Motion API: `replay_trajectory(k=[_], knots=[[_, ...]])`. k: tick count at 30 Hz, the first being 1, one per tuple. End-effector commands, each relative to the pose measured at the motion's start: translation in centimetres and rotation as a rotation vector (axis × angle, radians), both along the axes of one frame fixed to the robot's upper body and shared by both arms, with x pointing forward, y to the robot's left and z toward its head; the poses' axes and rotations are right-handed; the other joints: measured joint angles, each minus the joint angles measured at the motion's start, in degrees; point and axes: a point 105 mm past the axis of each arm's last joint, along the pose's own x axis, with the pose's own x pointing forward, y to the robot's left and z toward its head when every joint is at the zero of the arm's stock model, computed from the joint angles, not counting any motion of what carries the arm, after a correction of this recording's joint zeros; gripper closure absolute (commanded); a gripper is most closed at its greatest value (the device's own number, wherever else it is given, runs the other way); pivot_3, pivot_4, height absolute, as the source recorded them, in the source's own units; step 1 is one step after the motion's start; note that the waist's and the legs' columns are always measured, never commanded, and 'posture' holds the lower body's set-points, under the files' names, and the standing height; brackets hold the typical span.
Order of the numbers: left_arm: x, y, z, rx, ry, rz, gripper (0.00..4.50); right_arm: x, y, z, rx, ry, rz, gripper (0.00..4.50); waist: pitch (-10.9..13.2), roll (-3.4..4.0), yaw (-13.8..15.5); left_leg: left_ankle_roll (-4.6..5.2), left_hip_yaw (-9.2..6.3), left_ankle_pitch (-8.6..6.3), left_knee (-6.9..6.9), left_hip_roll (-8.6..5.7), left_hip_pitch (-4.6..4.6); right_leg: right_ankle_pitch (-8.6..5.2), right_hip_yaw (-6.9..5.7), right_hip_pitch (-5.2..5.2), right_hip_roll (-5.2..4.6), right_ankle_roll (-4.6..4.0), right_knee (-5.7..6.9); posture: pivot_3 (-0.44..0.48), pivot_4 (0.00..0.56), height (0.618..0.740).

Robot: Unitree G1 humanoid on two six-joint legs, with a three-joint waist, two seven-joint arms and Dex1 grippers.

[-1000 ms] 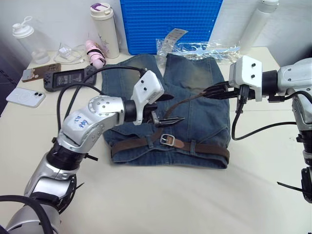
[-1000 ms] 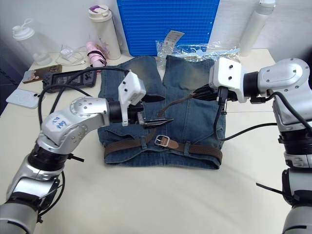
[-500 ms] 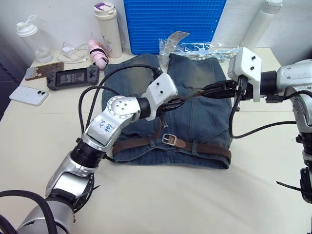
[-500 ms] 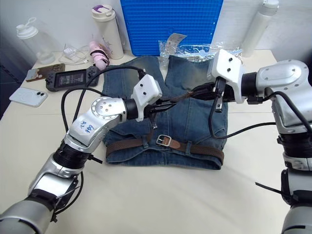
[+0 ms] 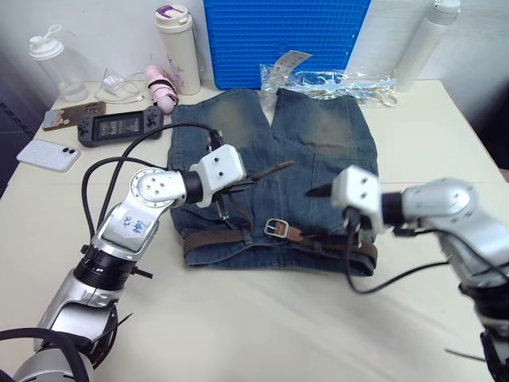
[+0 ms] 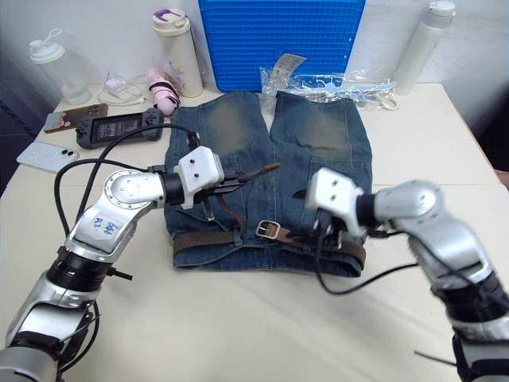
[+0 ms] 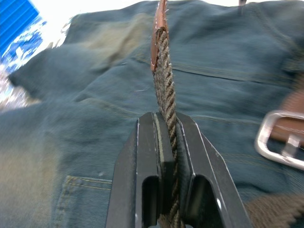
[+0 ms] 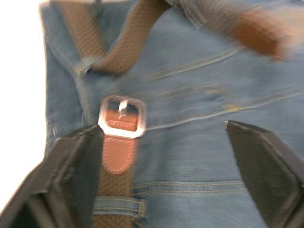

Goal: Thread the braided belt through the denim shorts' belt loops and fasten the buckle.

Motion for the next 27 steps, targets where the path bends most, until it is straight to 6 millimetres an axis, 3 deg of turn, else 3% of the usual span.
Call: replay_trajectory(k=[1, 6, 10, 17, 24, 27], knots=[[-0.4, 0.6, 0.6, 0.017, -0.046, -0.009, 4.50, 0.0, 0.6, -0.8, -0.033, -0.109, -0.013, 0.35, 0.00, 0.00, -0.08, 0.00, 0.02, 0.00, 0.02, 0.00, 0.00, 0.00, 0.02, 0.00, 0.00, 0.00, 0.02, 0.000, 0.150, 0.693], [-0.3, 1.1, 0.0, 0.042, -0.027, -0.002, 4.50, 0.6, 0.4, -2.6, -0.079, -0.141, -0.055, 0.35, 0.00, 0.00, -0.22, 0.00, 0.00, 0.00, 0.09, 0.00, 0.00, 0.00, 0.02, 0.00, 0.00, 0.01, 0.08, 0.000, 0.150, 0.693], [-0.7, 1.7, -2.0, 0.144, 0.003, -0.028, 4.50, 0.7, 1.2, -3.8, -0.071, -0.135, -0.060, 0.35, -0.02, -0.02, -0.42, -0.01, 0.01, 0.01, 0.09, 0.03, 0.01, 0.00, -0.02, -0.01, 0.03, 0.00, 0.09, 0.000, 0.150, 0.693], [-0.4, 2.7, -2.3, 0.128, 0.030, 0.009, 4.50, 0.7, 1.8, -4.4, -0.059, -0.088, -0.070, 0.35, -0.02, -0.03, -0.25, 0.00, 0.00, 0.00, 0.21, 0.03, 0.01, 0.00, 0.02, -0.02, 0.02, 0.00, 0.22, 0.000, 0.150, 0.693], [-0.8, 2.9, -2.8, 0.132, 0.049, 0.000, 4.50, 1.4, 0.9, -5.1, -0.086, -0.078, -0.137, 0.35, -0.02, -0.03, -0.34, 0.00, 0.00, 0.00, 0.25, 0.02, 0.02, -0.01, 0.05, -0.02, 0.02, -0.01, 0.31, 0.000, 0.150, 0.693], [-1.1, 3.7, -3.3, 0.155, 0.066, 0.005, 4.50, 1.3, 0.9, -4.7, -0.061, -0.048, -0.152, 1.23, -0.03, -0.04, -0.35, 0.00, 0.00, 0.00, 0.33, 0.02, 0.01, -0.01, 0.07, -0.02, 0.01, -0.01, 0.38, 0.000, 0.150, 0.693]])
